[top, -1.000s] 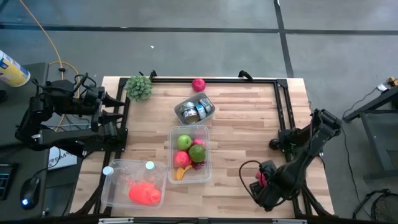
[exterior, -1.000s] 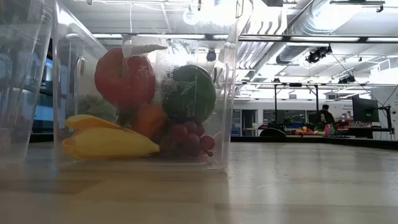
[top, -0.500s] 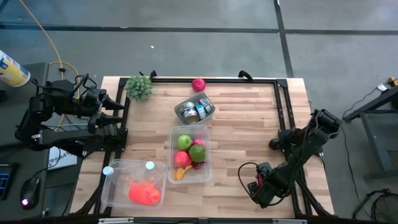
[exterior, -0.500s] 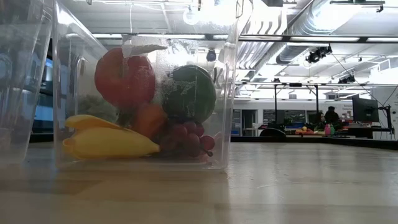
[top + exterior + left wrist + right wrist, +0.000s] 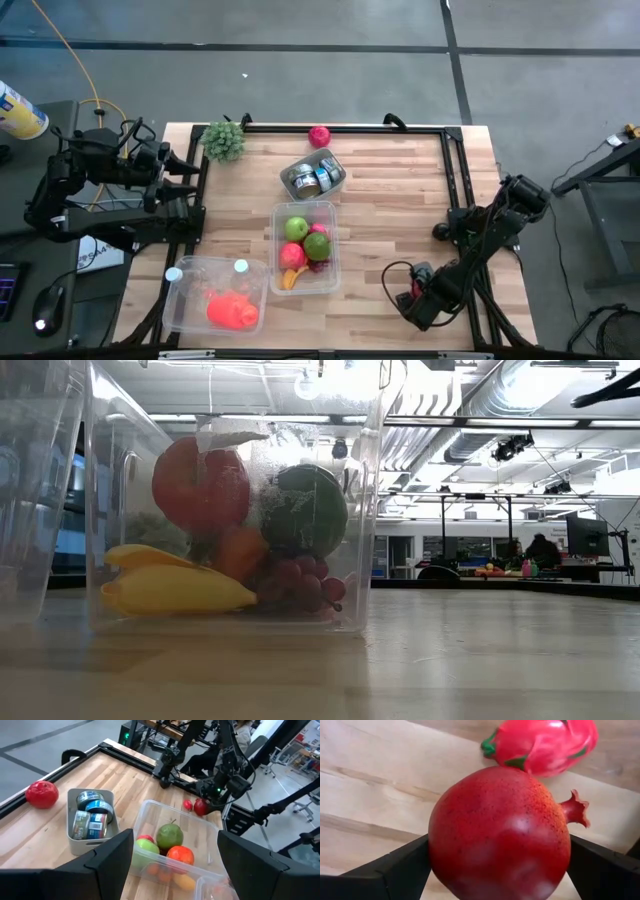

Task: Pick & Place Food Item
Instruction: Put the pomegranate into the right transparent bin

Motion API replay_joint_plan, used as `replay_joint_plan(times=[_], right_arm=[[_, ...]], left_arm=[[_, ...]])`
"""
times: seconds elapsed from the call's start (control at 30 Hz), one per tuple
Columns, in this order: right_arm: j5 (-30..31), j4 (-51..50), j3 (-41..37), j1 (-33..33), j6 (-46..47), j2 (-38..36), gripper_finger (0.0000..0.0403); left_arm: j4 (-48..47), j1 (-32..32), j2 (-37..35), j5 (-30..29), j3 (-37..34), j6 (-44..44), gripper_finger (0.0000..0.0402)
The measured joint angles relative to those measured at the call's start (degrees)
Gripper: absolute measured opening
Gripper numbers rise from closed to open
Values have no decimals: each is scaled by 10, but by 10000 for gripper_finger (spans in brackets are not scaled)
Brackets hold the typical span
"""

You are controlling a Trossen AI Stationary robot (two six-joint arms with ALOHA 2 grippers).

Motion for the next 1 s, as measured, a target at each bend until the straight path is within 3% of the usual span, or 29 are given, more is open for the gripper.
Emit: replay_joint_plan(times=[0.07, 0.17, 0.33, 0.5, 0.63, 0.83, 1.0], right_arm=[[6, 6, -4, -1, -4, 0, 388], [61, 20, -4, -1, -13, 0, 373], [198, 80, -7, -2, -35, 2, 353], [347, 182, -6, -24, -94, 1, 362], [466, 278, -6, -65, -221, -20, 367], [494, 384, -6, -143, -465, -85, 363], [452, 494, -6, -202, -658, -131, 366]], left_arm=[[0, 0, 0, -5, 0, 0, 281], [0, 0, 0, -8, 0, 0, 281], [0, 0, 0, -9, 0, 0, 281], [1, 0, 0, -22, 0, 0, 281], [9, 0, 2, -32, 0, 0, 281], [29, 0, 8, -36, 0, 0, 281], [30, 0, 17, -34, 0, -9, 281]])
